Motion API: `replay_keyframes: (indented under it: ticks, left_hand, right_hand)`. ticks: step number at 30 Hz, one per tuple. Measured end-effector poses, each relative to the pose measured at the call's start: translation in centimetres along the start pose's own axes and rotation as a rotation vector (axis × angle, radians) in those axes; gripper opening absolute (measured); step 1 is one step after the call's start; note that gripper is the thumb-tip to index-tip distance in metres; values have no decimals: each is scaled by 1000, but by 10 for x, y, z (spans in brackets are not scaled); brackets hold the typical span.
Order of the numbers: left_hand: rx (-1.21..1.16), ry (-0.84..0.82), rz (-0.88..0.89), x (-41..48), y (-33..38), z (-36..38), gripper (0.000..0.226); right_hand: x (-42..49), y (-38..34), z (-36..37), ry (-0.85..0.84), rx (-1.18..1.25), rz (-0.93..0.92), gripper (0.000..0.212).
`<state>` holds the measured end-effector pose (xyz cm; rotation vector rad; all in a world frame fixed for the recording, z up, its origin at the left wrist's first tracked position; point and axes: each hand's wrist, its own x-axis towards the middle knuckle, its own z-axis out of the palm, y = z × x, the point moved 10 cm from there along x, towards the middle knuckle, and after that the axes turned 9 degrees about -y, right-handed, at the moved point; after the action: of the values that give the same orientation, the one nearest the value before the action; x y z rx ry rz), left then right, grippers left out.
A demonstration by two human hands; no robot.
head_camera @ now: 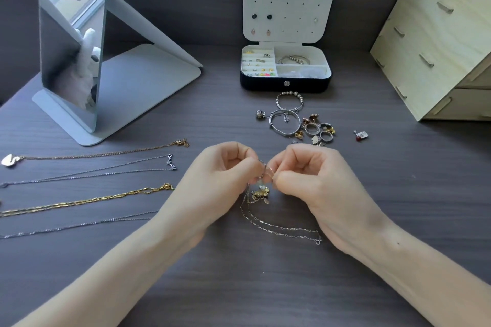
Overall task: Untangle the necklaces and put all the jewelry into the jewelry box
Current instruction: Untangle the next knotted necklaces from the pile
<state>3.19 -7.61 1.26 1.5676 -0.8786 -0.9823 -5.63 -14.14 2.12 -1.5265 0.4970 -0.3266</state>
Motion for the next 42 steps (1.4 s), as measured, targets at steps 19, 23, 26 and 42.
replay_keyframes:
  ticks: [19, 23, 26, 42]
  left_hand:
    - [47, -103, 92, -1, 0, 13, 11]
    - [62, -91, 96, -1, 0, 13, 10]
    - [74, -73, 103, -1, 1, 11, 9]
    - [358, 140, 234, -9, 15, 6, 23]
  right_hand:
    - [4, 29, 4, -138, 544, 269, 30]
    - [2, 30, 8, -187, 589, 299, 29]
    - [1, 27, 7, -201, 555, 283, 24]
    - [0, 12, -16, 48, -223, 205, 18]
